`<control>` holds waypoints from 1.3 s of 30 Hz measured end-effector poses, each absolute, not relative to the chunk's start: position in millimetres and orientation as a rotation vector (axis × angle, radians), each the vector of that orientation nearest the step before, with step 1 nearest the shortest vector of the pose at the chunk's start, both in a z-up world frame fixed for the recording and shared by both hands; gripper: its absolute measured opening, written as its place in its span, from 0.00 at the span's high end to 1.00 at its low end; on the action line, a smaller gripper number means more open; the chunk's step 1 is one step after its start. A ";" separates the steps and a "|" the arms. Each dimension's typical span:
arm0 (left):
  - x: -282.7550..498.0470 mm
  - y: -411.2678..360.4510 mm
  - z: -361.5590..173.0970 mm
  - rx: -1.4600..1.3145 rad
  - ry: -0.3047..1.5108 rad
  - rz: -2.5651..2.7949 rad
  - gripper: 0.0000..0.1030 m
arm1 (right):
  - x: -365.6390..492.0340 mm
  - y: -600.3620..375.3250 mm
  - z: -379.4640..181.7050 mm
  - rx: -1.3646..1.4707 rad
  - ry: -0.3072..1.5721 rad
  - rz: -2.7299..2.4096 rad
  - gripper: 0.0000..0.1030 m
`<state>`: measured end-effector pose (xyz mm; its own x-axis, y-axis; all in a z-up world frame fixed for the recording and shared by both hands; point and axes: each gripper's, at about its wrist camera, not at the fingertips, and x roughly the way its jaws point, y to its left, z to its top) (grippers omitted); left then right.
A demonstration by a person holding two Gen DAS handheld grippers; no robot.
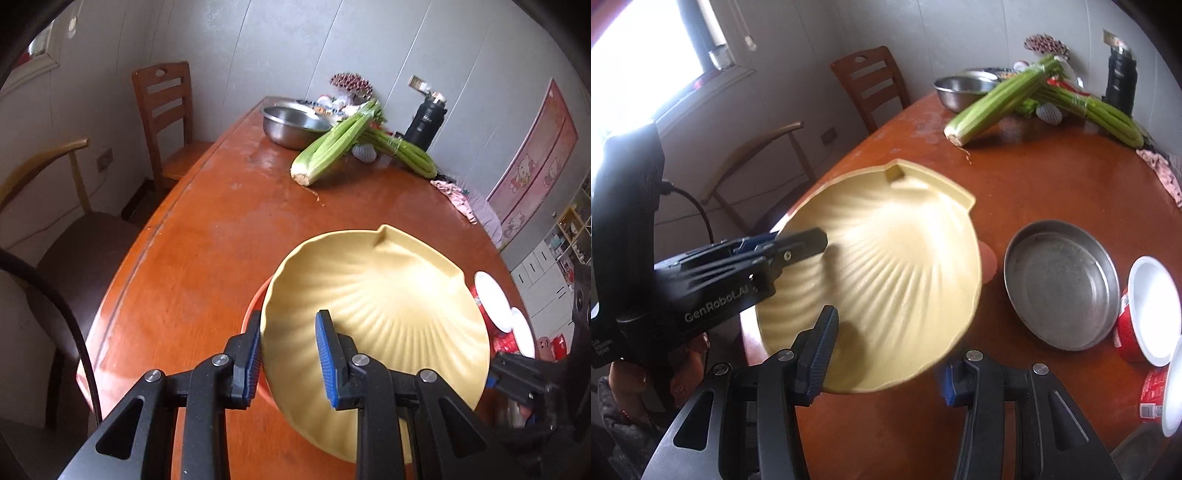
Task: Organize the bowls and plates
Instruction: 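Lower the yellow plate onto the orange plate and open the left gripper, then move the left gripper to the shallow silver pan rim and close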
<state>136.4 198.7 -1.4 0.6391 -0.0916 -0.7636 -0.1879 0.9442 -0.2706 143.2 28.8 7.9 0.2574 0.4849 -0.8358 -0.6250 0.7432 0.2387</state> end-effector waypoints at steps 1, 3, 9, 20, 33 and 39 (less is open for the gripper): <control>140.9 199.5 -7.0 -0.347 0.901 0.054 0.74 | 147.1 29.2 2.1 -0.147 1.085 0.748 0.52; 146.0 202.5 -16.1 -0.361 0.924 0.052 0.74 | 152.9 29.6 -6.5 -0.138 1.110 0.741 0.52; 147.3 211.9 -26.1 -0.361 0.932 0.092 0.74 | 159.3 40.4 -17.8 -0.185 1.111 0.716 0.52; 139.0 218.6 -28.5 -0.372 0.926 0.103 0.74 | 165.5 41.5 -22.2 -0.225 1.085 0.635 0.52; 127.8 195.7 -3.9 -0.310 0.886 0.075 0.70 | 167.7 22.7 -5.0 -0.164 1.041 0.606 0.51; 124.0 184.9 7.8 -0.291 0.868 0.071 0.66 | 163.4 6.1 14.0 -0.112 0.992 0.616 0.47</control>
<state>124.0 184.9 7.8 0.6465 -0.0563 -0.7609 -0.1790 0.9582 -0.2230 163.4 6.1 14.0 0.3930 0.4348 -0.8102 -0.5336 0.8255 0.1842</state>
